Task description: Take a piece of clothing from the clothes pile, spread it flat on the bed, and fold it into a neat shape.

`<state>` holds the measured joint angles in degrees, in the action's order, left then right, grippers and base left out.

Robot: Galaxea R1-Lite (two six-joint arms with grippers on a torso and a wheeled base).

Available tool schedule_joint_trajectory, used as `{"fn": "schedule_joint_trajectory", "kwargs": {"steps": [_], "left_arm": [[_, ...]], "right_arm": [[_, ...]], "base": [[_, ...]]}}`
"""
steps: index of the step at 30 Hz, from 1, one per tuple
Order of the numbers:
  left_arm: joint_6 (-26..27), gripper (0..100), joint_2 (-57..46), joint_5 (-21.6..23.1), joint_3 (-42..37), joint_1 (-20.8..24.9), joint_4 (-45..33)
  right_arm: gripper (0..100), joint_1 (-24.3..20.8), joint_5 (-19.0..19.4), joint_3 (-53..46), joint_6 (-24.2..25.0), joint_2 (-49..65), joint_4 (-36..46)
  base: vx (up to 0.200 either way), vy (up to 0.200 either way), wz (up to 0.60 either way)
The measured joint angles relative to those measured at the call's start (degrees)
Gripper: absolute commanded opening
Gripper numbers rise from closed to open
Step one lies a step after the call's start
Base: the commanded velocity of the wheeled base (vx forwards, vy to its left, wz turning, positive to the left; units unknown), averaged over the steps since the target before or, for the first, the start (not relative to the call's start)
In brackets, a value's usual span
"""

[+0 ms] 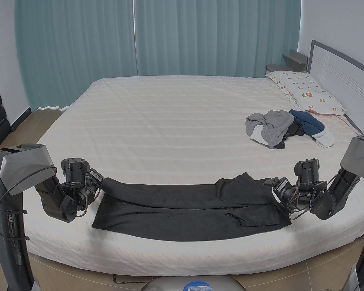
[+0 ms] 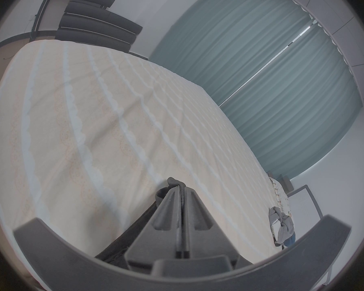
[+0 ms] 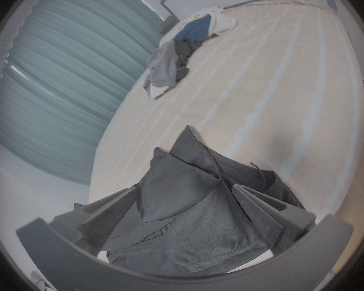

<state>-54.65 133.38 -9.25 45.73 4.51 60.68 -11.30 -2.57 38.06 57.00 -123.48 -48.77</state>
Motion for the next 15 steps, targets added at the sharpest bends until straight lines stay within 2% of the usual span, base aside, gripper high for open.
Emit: {"fn": "schedule_joint_trajectory", "kwargs": {"steps": [15], "left_arm": [[0.1, 0, 0.1, 0.0, -1.1, 0.0, 0.8]], "right_arm": [[100, -1.0, -0.5, 8.1, 1.5, -5.3, 6.4]], "base": [[0.0, 0.0, 0.0]]}}
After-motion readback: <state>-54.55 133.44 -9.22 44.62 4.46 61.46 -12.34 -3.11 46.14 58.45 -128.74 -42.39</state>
